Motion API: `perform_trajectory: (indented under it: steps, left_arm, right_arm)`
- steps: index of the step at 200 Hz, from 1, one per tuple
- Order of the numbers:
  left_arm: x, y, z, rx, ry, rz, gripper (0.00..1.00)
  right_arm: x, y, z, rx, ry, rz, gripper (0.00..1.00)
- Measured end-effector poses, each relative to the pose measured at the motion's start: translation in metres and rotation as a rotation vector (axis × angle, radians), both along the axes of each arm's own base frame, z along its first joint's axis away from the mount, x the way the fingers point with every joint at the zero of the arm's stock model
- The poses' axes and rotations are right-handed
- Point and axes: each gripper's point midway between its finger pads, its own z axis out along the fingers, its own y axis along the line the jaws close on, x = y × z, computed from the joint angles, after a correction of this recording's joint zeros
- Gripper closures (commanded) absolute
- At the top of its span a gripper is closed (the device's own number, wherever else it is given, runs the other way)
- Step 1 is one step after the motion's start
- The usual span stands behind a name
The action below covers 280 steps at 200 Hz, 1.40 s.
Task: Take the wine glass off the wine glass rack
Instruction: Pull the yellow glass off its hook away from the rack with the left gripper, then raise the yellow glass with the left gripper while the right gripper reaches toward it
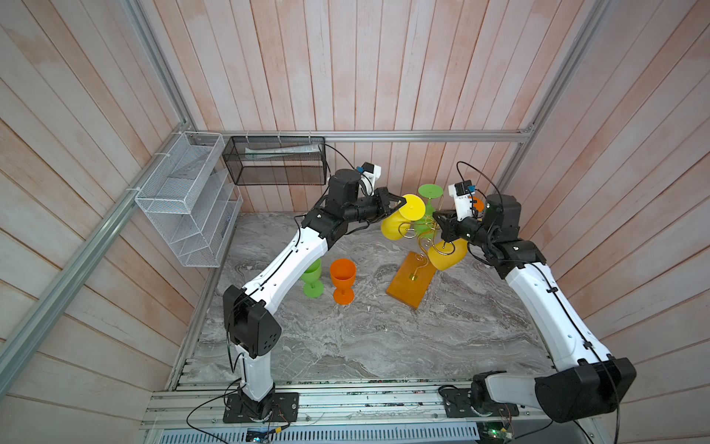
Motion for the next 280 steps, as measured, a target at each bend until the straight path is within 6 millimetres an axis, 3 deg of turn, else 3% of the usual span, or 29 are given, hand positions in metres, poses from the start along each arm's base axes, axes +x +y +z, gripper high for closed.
perform_trajectory:
  steps: [58, 113, 141, 177, 233, 280]
  left_arm:
    - [0.000, 0.036, 0.004, -0.038, 0.001, 0.051, 1.00]
    - [-0.010, 0.088, 0.038, -0.099, -0.080, 0.116, 1.00]
    - [-0.022, 0.120, 0.049, -0.118, -0.126, 0.159, 1.00]
    - [-0.032, 0.154, 0.047, -0.109, -0.167, 0.221, 1.00]
    - [-0.042, 0.170, 0.026, -0.033, -0.227, 0.240, 1.00]
    - [-0.058, 0.178, 0.033, 0.041, -0.345, 0.249, 1.00]
  right_arm:
    - [0.000, 0.000, 0.000, -0.001, 0.000, -0.003, 0.92]
    - [0.001, -0.002, 0.000, 0.001, -0.013, -0.017, 0.92]
    - [0.001, -0.002, 0.000, 0.019, -0.003, -0.033, 0.79]
    - [-0.003, -0.004, 0.008, 0.051, -0.006, -0.050, 0.66]
    - [-0.019, -0.007, 0.038, 0.118, -0.068, -0.059, 0.47]
    - [-0.025, -0.005, 0.057, 0.189, -0.105, -0.056, 0.43]
